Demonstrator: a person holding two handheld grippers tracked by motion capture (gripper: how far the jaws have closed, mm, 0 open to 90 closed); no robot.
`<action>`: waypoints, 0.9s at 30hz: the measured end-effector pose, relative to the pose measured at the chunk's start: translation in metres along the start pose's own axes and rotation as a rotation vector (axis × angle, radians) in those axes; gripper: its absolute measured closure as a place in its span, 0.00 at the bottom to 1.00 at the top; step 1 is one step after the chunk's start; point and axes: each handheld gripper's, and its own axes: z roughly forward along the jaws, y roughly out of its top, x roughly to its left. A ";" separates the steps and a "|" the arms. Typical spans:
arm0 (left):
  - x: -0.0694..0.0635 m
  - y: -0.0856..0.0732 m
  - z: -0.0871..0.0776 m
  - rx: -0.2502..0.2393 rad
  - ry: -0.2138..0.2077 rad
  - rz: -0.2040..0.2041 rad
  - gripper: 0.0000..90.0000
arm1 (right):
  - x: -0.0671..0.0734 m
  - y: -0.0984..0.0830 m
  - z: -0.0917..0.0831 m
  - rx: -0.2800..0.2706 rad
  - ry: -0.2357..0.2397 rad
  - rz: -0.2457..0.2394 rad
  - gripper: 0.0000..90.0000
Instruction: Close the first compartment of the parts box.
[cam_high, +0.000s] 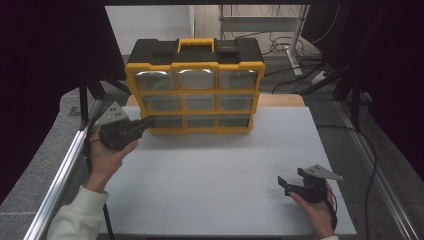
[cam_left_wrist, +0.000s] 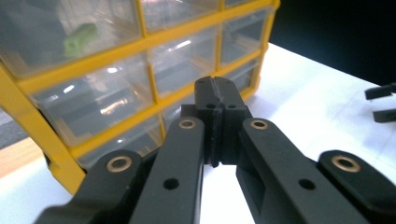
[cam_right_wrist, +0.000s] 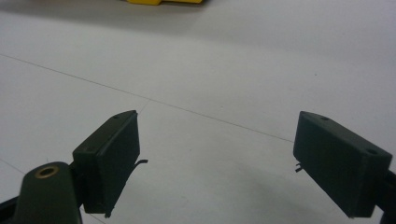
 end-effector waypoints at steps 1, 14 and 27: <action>-0.003 -0.003 -0.001 0.000 -0.004 0.003 0.99 | 0.000 0.000 -0.001 0.003 0.002 -0.001 0.16; -0.026 -0.053 -0.004 0.027 -0.003 0.003 0.52 | 0.002 0.001 -0.001 -0.003 0.011 -0.014 0.16; -0.036 -0.091 0.001 0.075 0.009 0.001 0.24 | 0.002 0.001 0.000 -0.007 0.020 -0.022 0.16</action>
